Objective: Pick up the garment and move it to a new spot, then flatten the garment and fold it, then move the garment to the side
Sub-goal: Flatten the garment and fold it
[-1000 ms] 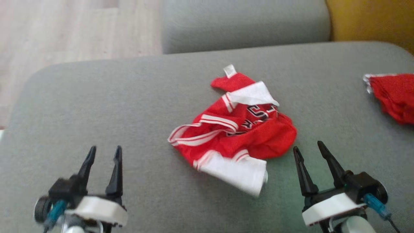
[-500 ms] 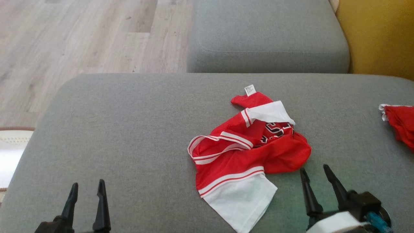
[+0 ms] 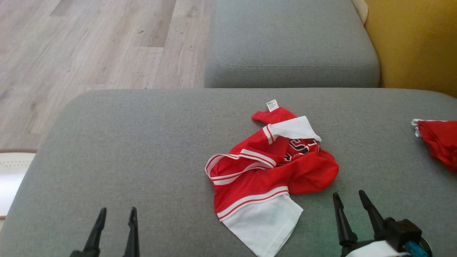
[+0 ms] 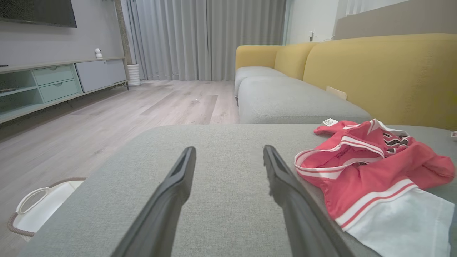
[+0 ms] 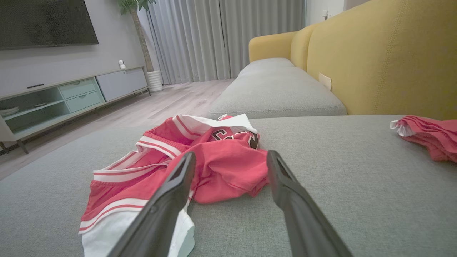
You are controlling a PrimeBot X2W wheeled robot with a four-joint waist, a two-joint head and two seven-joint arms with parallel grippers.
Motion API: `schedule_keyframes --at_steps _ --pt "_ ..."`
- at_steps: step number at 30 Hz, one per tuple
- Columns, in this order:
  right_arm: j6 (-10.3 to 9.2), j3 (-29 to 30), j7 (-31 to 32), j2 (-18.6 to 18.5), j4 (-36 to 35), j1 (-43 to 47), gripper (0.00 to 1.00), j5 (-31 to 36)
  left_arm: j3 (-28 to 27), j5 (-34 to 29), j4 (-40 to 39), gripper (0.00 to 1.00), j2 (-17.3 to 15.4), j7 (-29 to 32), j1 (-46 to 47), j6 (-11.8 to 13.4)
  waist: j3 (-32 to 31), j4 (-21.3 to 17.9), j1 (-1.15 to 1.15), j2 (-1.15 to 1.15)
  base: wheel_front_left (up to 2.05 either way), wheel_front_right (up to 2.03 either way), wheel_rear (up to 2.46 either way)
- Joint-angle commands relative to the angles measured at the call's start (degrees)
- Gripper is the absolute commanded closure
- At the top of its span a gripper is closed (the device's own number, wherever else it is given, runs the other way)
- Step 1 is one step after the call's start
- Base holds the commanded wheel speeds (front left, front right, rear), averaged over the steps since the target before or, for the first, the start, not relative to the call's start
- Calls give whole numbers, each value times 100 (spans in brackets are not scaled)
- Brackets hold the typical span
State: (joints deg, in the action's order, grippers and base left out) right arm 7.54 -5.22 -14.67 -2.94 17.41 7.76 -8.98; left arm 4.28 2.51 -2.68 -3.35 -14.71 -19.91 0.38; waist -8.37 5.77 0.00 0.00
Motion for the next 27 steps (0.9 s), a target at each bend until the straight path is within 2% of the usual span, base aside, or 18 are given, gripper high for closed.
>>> schedule_keyframes --at_steps 1,27 --pt "-5 -104 -33 -28 -152 -184 0 53 -119 -62 -189 0 46 -29 239 35 -5 -22 0 0 0 0 0" --pt "-5 -92 -33 3 -128 -142 0 37 56 -175 9 0 11 -29 258 -16 -41 -123 0 0 0 0 0"
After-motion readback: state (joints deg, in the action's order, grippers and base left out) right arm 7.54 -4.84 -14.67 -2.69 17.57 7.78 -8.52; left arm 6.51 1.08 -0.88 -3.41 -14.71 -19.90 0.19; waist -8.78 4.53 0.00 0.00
